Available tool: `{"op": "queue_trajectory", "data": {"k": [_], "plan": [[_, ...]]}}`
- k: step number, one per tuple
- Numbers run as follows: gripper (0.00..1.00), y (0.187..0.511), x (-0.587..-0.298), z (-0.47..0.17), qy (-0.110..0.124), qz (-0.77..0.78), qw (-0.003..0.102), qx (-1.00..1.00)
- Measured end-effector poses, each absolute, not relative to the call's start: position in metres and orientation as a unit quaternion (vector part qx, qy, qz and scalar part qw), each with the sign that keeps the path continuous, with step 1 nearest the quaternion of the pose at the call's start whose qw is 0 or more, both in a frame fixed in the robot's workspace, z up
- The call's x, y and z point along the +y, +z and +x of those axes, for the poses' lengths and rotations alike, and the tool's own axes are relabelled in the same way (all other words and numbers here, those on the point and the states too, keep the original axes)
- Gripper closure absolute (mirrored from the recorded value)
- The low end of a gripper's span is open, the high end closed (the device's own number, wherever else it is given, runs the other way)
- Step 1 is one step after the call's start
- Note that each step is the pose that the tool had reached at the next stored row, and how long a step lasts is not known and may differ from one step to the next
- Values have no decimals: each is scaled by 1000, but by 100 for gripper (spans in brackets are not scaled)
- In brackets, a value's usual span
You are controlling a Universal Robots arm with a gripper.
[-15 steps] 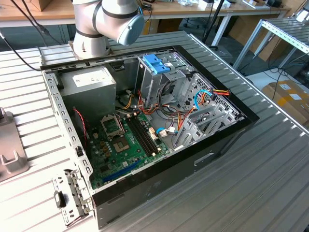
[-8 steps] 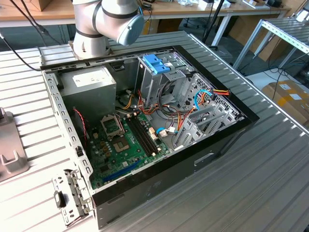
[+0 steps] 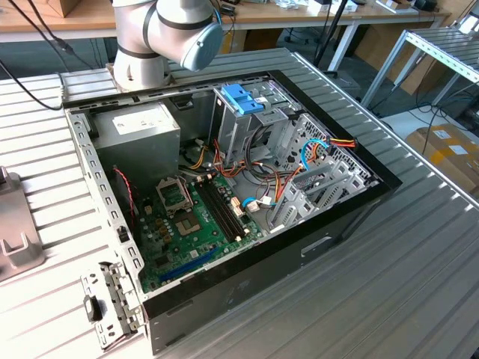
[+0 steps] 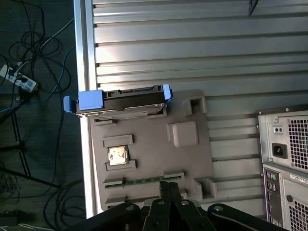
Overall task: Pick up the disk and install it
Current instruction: 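Reach for the disk, then pick up the disk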
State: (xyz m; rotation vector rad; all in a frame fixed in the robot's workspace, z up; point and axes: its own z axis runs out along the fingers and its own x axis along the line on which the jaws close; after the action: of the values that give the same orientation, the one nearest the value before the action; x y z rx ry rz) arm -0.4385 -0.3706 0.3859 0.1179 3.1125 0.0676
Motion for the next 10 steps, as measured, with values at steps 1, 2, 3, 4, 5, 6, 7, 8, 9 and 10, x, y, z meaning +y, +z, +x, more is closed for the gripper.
{"op": "queue_trajectory", "data": {"k": [1, 2, 3, 4, 5, 6, 7, 8, 9, 10], "plan": [[89, 386, -371, -439, 22, 38, 13, 999], [89, 386, -371, -439, 22, 38, 13, 999], [89, 386, -371, -439, 22, 38, 13, 999], [89, 386, -371, -440, 22, 38, 13, 999], [89, 386, -371, -440, 22, 38, 13, 999], [89, 386, -371, -440, 22, 38, 13, 999], [89, 386, -371, -440, 22, 38, 13, 999], [89, 386, -371, -440, 22, 38, 13, 999], [89, 386, -371, -440, 22, 38, 13, 999], [89, 386, -371, -440, 22, 38, 13, 999]]}}
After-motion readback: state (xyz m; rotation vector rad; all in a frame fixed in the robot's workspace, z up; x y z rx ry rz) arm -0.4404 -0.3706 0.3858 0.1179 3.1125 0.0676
